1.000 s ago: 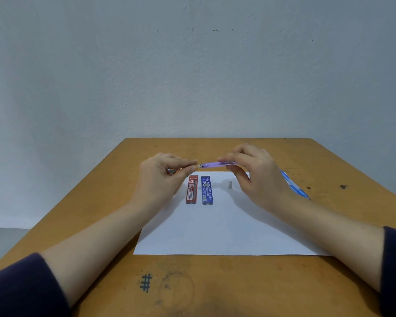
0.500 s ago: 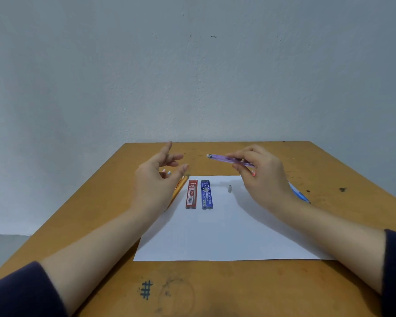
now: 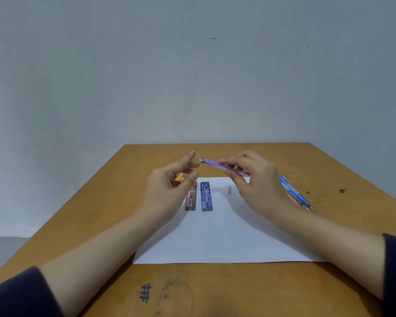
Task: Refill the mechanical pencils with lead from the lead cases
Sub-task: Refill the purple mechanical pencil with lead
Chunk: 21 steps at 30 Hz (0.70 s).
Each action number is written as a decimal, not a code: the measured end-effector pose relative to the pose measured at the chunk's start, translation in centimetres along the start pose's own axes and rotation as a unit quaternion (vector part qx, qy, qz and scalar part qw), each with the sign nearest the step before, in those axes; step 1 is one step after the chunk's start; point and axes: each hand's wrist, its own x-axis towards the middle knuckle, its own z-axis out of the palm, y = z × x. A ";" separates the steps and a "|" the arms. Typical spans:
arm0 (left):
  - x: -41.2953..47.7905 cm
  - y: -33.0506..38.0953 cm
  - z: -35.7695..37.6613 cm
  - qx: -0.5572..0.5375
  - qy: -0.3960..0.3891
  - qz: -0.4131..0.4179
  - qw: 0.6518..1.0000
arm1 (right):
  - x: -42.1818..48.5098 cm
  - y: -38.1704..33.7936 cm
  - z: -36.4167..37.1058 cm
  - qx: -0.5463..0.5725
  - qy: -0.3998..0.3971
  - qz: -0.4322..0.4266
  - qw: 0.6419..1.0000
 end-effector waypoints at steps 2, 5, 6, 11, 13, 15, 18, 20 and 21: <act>-0.1 0.2 0.2 -0.028 0.011 -0.028 0.999 | -0.1 -0.3 0.0 0.001 -0.002 -0.006 1.000; -0.2 0.4 0.3 -0.057 0.022 -0.059 0.996 | -0.3 -0.7 0.0 0.004 -0.001 -0.014 1.000; -0.2 0.5 0.3 -0.069 0.025 -0.068 0.995 | -0.4 -0.8 0.1 0.008 0.000 -0.017 1.000; -0.7 1.1 0.6 -0.100 0.033 -0.056 0.993 | -0.9 -2.0 0.5 0.057 -0.015 0.004 0.998; -0.8 1.2 0.6 -0.108 0.036 -0.042 0.993 | -1.2 -2.6 0.7 0.099 -0.026 0.031 0.994; -0.9 1.4 0.7 -0.118 0.041 -0.033 0.992 | -1.4 -3.0 0.8 0.137 -0.037 0.043 0.989; -1.0 1.7 0.8 -0.147 0.058 -0.029 0.987 | -1.6 -3.4 1.0 0.181 -0.056 0.044 0.981; -1.2 2.0 0.8 -0.163 0.065 -0.022 0.984 | -1.6 -3.5 0.9 0.189 -0.067 0.029 0.979; -1.2 2.1 0.8 -0.165 0.068 -0.018 0.984 | -1.6 -3.6 0.9 0.192 -0.071 0.023 0.978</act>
